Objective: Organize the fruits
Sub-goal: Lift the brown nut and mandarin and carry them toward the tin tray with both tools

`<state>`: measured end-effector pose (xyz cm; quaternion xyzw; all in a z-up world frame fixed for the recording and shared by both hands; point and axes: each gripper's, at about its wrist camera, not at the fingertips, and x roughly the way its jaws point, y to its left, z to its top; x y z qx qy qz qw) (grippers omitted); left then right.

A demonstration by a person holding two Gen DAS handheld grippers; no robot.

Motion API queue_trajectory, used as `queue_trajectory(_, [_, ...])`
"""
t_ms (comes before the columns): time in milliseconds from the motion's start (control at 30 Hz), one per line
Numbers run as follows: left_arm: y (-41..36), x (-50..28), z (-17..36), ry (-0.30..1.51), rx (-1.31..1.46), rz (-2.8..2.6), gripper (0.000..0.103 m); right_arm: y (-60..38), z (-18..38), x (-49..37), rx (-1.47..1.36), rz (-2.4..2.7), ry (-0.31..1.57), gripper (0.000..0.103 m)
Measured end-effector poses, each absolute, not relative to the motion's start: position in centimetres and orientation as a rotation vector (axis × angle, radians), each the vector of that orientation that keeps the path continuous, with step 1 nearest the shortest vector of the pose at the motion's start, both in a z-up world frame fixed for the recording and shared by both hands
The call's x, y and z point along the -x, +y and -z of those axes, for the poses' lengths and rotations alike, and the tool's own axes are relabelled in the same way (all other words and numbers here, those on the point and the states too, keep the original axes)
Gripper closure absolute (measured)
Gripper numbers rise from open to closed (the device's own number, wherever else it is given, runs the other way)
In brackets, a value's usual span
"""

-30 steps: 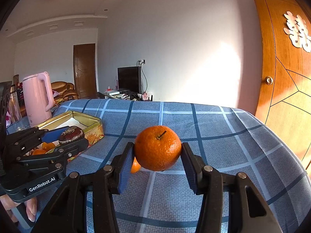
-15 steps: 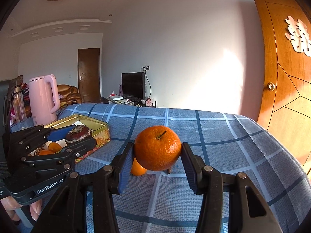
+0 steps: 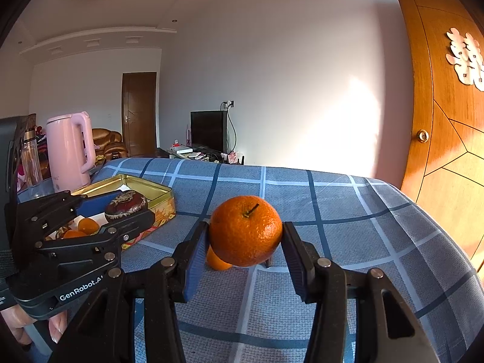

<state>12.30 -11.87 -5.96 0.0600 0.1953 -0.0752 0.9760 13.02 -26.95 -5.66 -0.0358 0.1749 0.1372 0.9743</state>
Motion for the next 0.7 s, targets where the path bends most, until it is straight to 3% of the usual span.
queue_trajectory(700, [-10.7, -11.3, 6.3, 0.435, -0.114, 0.148, 0.056, -24.4, 5.9, -11.3, 0.138, -0.300, 0.373, 0.053])
